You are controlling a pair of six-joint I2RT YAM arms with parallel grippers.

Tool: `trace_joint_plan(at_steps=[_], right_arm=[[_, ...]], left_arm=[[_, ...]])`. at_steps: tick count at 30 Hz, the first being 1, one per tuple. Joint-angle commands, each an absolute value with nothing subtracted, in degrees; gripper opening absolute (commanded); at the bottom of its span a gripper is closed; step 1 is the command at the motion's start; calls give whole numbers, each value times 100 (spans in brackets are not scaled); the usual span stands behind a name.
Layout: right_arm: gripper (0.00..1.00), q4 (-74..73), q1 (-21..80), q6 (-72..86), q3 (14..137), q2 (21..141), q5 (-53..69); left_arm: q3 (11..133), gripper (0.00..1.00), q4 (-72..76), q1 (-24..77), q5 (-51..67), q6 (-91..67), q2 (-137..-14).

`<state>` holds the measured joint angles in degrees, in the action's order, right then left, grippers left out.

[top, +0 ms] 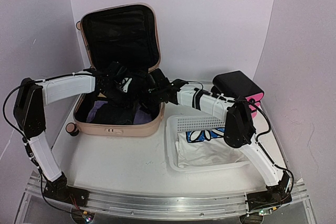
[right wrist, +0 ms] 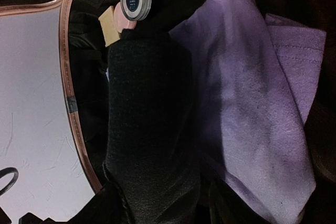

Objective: Open, take out, and arrange the luggage

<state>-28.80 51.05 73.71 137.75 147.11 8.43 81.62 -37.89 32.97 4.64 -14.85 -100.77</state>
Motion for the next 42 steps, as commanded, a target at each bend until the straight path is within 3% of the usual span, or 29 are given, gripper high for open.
trace_joint_plan(at_steps=[1, 14, 17, 20, 22, 28, 33, 42], right_arm=[[57, -2499, 5324, 7723, 13963, 14913, 681], [70, -1718, 5339, 8019, 14112, 15245, 1039], [62, -1632, 5339, 7999, 14092, 15239, 1082], [36, -1553, 5340, 7973, 13967, 15153, 1048], [27, -1504, 5346, 7955, 13799, 15020, 957], [4, -1485, 5336, 7939, 13644, 14813, 885], [0, -1485, 5323, 7876, 13693, 14658, 979], [0, -1469, 5216, 8245, 13326, 13841, 1541]], left_arm=[[8162, 0, -3498, 3419, 956, -1449, -9605], [8074, 2, -3492, 3420, 1172, -1321, -9639], [8094, 3, -3489, 3427, 1250, -1301, -9642], [8084, 7, -3491, 3419, 1261, -1292, -9584], [8012, 15, -3491, 3421, 1148, -1285, -9474], [7685, 51, -3543, 3396, 923, -1131, -8743], [7454, 69, -3911, 3145, 624, -968, -7665], [7088, 73, -4000, 2920, 199, -1043, -6677]])
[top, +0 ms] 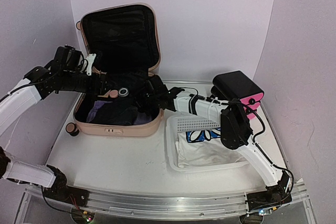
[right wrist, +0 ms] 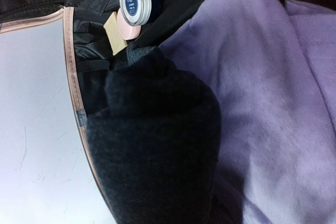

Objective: Open, take out, and arrange the luggage

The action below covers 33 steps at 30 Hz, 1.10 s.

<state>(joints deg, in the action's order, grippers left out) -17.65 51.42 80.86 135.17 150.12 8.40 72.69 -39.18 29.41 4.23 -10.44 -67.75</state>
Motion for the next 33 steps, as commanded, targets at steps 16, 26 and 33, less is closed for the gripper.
trace_joint_plan(at_steps=[16, 26, 33], right_arm=[[0, -382, 4536, 8880, 8078, 10427, 2448], [0, -378, 4015, 8520, 6341, 9285, 3182], [0, -387, 3601, 8300, 5662, 8812, 3751]], left_arm=[[7049, 73, -3606, 2909, 539, -1221, -7215], [7198, 72, -3485, 2911, 818, -1373, -7498], [7237, 72, -3444, 2909, 925, -1437, -7579]])
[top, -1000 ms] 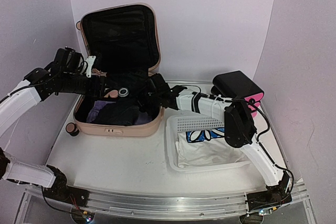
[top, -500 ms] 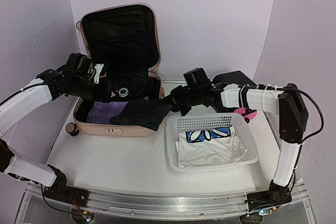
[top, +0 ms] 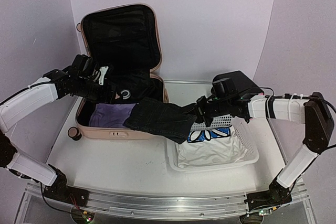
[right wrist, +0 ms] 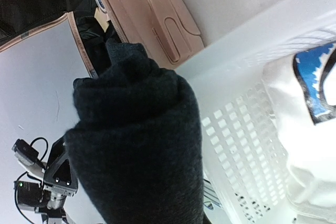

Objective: Open, take out, and arrange the luggage

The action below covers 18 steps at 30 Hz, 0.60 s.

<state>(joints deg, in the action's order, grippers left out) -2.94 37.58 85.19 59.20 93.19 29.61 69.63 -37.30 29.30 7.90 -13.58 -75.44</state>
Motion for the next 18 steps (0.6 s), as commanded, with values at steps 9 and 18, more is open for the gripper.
trace_joint_plan(at_steps=[9, 18], right_arm=[[0, -369, 3560, 7985, 6607, 8785, 3781], [0, -513, 3965, 8171, 8436, 9459, 4037]], left_arm=[[7295, 71, -3278, 2909, 1219, -1598, -7837], [7104, 71, -3205, 2910, 1114, -1533, -7637]])
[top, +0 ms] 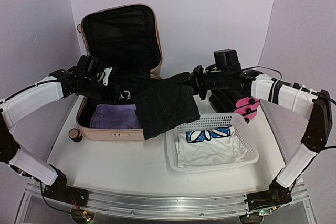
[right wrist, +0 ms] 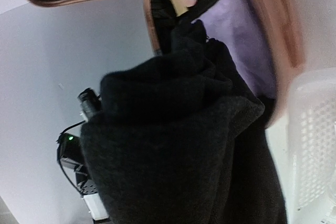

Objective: Open, take out, and arrange the luggage

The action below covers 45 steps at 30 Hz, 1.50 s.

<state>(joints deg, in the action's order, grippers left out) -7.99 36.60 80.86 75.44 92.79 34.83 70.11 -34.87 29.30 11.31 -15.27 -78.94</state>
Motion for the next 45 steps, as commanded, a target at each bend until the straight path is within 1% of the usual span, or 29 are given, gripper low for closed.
trace_joint_plan(at_steps=[1, 7, 12, 15, 18, 21, 24, 29, 35, 41, 45], right_arm=[[0, -601, 4057, 8150, 8630, 9524, 4043], [0, -1617, 4690, 7654, 9722, 9693, 3946], [0, -2122, 5198, 7407, 10079, 9584, 3729], [0, -2300, 5429, 7395, 9924, 9390, 3485], [0, -2338, 5554, 7493, 9476, 9116, 3201], [0, -2346, 5550, 7443, 8948, 8858, 2899], [0, -2374, 5507, 7256, 8787, 8806, 2682], [0, -2382, 5101, 7442, 8283, 8705, 2380], [0, -2389, 4510, 7529, 7819, 8516, 2376], [0, -2497, 3786, 7459, 7357, 8302, 2739], [0, -2735, 3232, 7275, 7020, 8254, 3245]], left_arm=[[7069, 71, -3203, 2909, 1071, -1522, -7595], [6908, 72, -3197, 2903, 919, -1439, -7395], [6891, 72, -3198, 2883, 817, -1342, -7264], [6861, 72, -3200, 2858, 747, -1306, -7112], [6803, 72, -3200, 2852, 666, -1301, -6929], [6715, 72, -3199, 2848, 648, -1354, -6729], [6644, 72, -3200, 2849, 684, -1428, -6623], [6602, 73, -3220, 2848, 679, -1438, -6506], [6655, 73, -3270, 2848, 617, -1376, -6584], [6772, 73, -3270, 2848, 717, -1378, -6839], [6835, 73, -3265, 2848, 747, -1371, -6964]])
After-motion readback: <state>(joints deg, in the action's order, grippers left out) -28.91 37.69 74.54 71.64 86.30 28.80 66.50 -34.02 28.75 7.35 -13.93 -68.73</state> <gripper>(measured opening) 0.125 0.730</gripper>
